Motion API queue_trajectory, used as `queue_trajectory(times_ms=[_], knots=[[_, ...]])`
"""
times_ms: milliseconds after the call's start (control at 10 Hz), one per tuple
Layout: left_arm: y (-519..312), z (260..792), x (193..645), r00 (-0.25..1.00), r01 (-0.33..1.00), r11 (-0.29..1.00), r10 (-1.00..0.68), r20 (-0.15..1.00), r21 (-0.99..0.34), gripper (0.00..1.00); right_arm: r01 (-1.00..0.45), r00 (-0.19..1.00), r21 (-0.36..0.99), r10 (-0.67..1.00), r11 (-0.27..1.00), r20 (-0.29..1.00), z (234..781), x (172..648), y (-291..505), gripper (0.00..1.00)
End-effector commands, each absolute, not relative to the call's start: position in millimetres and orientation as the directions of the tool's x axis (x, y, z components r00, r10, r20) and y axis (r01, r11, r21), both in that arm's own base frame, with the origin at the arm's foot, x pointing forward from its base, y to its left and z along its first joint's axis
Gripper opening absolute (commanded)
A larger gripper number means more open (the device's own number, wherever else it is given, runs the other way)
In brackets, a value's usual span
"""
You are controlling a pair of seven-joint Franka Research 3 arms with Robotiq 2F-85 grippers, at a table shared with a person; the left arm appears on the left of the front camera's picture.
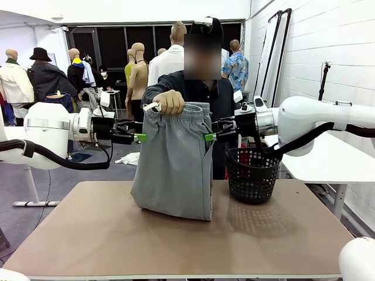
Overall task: Fold the training pants.
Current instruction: Release the ends of the Training pants and then grab the overlapped ends.
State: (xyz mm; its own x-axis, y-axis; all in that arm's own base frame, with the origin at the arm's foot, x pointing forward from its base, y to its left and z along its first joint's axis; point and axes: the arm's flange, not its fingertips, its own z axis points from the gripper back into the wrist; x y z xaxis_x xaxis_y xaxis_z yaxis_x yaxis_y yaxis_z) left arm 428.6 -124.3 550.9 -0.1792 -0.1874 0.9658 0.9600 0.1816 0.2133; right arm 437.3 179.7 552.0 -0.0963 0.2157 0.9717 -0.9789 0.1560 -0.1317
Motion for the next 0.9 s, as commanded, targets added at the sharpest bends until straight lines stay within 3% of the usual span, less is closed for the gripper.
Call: queue_trajectory(times_ms=[0, 800], knots=[[-119, 553, 424, -0.153, 0.964, 0.192, -0.161, 0.975, 0.183, 1.00, -0.968, -0.084, -0.135, 0.239, 0.209, 0.967, 555, 423, 175, 1.00], [-105, 560, 419, -0.144, 0.954, 0.238, -0.176, 0.974, 0.184, 1.00, -0.948, -0.082, -0.145, 0.223, 0.284, 0.971, 557, 411, 162, 1.00]])
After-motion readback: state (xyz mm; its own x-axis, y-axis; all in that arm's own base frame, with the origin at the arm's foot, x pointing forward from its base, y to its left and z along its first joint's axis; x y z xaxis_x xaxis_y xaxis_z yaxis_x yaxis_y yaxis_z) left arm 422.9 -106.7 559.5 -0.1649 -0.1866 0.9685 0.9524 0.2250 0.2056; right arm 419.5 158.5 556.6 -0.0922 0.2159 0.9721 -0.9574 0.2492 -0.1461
